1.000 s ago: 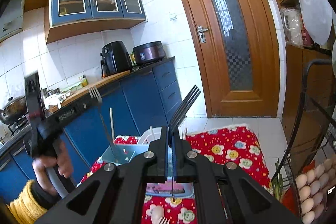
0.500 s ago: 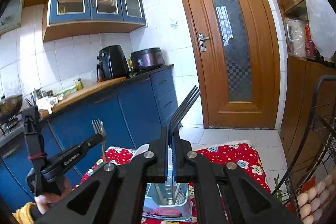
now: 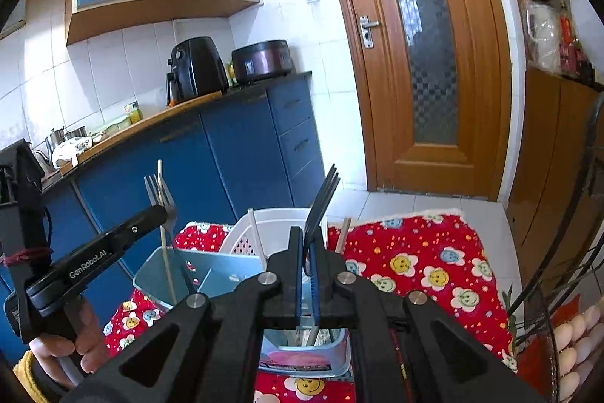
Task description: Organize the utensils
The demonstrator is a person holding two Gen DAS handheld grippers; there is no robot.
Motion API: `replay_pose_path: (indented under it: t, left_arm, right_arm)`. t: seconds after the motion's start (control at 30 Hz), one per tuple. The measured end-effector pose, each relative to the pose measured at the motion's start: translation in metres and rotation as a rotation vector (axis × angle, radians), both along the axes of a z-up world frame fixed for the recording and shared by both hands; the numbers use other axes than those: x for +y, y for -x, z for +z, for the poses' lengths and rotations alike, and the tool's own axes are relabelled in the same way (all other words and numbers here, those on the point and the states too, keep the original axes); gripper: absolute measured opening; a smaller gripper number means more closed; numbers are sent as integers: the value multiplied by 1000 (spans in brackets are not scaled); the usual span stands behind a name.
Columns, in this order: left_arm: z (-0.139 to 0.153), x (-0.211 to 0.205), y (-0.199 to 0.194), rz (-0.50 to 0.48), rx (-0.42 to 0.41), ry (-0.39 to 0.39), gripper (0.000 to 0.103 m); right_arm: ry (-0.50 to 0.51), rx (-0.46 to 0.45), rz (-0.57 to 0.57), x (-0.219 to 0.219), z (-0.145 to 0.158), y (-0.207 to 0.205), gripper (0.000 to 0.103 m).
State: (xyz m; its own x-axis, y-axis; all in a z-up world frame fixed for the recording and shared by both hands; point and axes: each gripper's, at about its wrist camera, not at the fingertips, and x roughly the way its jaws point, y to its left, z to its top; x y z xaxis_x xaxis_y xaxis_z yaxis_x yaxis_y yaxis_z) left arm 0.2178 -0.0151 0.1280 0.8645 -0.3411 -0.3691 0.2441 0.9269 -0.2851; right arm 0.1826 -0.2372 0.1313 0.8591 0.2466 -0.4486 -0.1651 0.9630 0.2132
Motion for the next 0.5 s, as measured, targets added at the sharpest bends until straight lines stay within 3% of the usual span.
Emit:
replay_pose_path:
  t: [0.17,0.33,0.5]
  left_arm:
    - [-4,0,3,-17,23,6,1]
    - [-4,2,8,-18,31,1,7]
    - [1,4,12,-21,31,-7,13]
  right_arm:
    - [-27,27,8,-1,-6,-2,7]
    - [-59,22,3,-6,-5,1,26]
    - [-77,6,-1,-10,1,7,30]
